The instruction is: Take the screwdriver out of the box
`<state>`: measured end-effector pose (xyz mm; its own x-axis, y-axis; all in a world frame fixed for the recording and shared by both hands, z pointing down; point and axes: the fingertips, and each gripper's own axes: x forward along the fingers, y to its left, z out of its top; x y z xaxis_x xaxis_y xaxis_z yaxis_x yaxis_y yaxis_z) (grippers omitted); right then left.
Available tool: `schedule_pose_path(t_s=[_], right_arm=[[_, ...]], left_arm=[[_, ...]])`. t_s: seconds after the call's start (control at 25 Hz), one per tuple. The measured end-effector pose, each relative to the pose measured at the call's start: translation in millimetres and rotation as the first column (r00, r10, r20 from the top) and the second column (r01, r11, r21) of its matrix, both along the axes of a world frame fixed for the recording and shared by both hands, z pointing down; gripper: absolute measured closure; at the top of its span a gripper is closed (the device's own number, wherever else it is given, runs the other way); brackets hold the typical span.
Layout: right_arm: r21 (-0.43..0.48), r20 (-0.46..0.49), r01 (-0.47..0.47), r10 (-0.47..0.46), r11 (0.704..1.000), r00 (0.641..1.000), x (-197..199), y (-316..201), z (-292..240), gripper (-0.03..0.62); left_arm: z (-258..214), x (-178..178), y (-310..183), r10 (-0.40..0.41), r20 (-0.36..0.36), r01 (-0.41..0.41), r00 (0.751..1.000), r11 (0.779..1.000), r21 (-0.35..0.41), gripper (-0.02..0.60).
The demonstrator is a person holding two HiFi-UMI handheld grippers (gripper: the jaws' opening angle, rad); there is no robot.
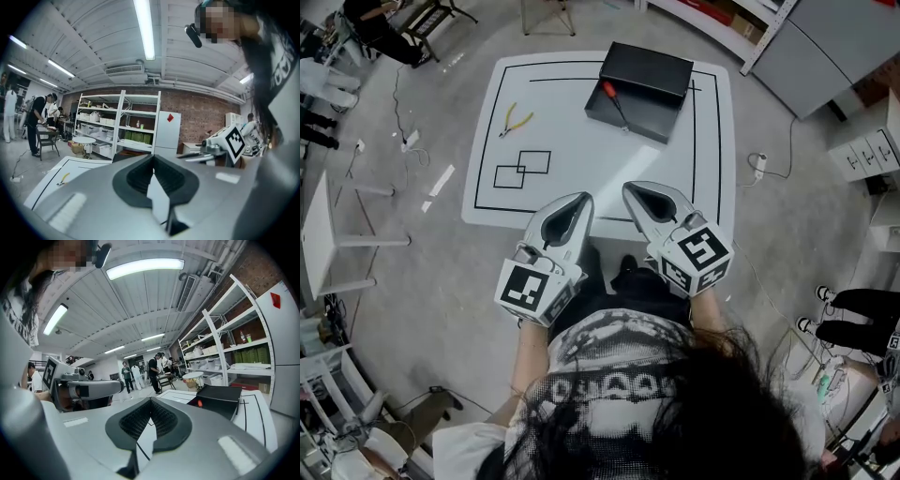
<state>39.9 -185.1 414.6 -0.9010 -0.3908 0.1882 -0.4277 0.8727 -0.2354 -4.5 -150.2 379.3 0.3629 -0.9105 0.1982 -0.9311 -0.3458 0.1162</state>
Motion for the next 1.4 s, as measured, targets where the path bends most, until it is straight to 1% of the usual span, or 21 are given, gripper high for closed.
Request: schedule_pose_path(t_s=[0.12, 0.28, 0.44, 0.64, 0.88, 1.04, 1.12, 1.24, 1.4], right_arm=[[0.0, -0.011, -0.018, 0.018, 1.0, 1.0, -11.7, -9.4, 2.8, 0.606], [0.004, -0.026, -0.056, 0.056, 0.998, 0.998, -28.3, -31.4, 3.8, 0.606], [0.014, -0.044, -0.1, 0.1, 0.995, 0.994, -50.3, -52.9, 2.6, 0.606], [0.027, -0.09, -0.157, 0.159, 0.987, 0.983, -75.5, -88.5, 8.9, 0.606], [0.052, -0.185, -0.191, 0.198, 0.98, 0.963, -97.1, -134.7, 26.4, 0.606], [0.061, -0.258, -0.191, 0.2, 0.98, 0.945, -111.3, -167.5, 41.7, 0.605], [0.062, -0.294, -0.187, 0.197, 0.98, 0.935, -117.2, -185.0, 51.4, 0.6], [0.049, -0.349, -0.183, 0.189, 0.982, 0.918, -123.5, -213.2, 72.1, 0.582], [0.009, -0.442, -0.172, 0.158, 0.985, 0.883, -132.3, -249.6, 105.7, 0.53]], left_arm=[[1.4, -14.4, -9.5, 0.016, 0.0, -0.016, 1.0, 1.0, 0.008, 0.581], [0.6, -34.1, -27.8, 0.061, 0.01, -0.061, 0.998, 0.998, 0.029, 0.581], [-0.9, -60.5, -46.4, 0.105, 0.02, -0.105, 0.994, 0.994, 0.03, 0.581], [-3.7, -94.5, -73.4, 0.149, 0.012, -0.15, 0.989, 0.988, 0.038, 0.581], [2.9, -125.5, -98.5, 0.188, 0.01, -0.188, 0.982, 0.981, 0.037, 0.581], [3.7, -139.6, -107.3, 0.216, 0.031, -0.218, 0.976, 0.975, 0.05, 0.581], [3.7, -144.8, -111.0, 0.231, 0.028, -0.232, 0.973, 0.971, 0.05, 0.581], [6.7, -152.6, -117.1, 0.247, 0.018, -0.248, 0.969, 0.968, 0.048, 0.581], [11.5, -166.3, -125.5, 0.259, 0.009, -0.259, 0.966, 0.965, 0.043, 0.581]])
